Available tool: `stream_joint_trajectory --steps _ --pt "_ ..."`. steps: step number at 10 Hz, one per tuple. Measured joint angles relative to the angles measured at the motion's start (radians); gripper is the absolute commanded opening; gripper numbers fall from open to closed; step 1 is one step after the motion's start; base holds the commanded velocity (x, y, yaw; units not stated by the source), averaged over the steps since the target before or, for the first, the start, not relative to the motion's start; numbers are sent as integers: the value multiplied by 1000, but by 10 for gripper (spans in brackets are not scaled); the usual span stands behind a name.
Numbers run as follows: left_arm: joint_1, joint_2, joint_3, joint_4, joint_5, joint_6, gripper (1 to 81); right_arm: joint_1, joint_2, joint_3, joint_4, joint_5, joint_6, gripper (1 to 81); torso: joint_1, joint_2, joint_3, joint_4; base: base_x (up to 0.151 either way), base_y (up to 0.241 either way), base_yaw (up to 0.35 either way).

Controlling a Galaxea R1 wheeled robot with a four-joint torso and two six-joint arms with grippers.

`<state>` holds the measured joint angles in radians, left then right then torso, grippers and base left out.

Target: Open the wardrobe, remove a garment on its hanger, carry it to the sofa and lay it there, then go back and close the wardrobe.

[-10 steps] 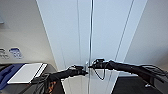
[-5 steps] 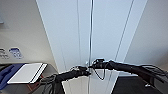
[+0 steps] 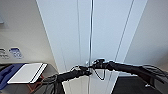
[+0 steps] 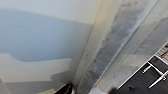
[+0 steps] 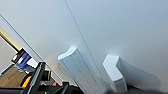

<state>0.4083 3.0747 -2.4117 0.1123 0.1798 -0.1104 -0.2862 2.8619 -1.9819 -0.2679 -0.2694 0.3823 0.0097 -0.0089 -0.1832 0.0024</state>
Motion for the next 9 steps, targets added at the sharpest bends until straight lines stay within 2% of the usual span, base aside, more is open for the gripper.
stream_joint_trajectory --steps 2,6,9 --pt "0 -5 17 0 0 -1 811 -6 -19 32 1 12 0 811 0 0 0 0 0 0 0" --pt "4 -84 184 29 8 -16 811 -35 -81 138 -4 46 -8 811 1 1 0 0 0 0 0" --pt "32 -173 345 51 0 0 811 -58 -140 227 -7 72 -16 811 2 1 0 1 0 0 0"
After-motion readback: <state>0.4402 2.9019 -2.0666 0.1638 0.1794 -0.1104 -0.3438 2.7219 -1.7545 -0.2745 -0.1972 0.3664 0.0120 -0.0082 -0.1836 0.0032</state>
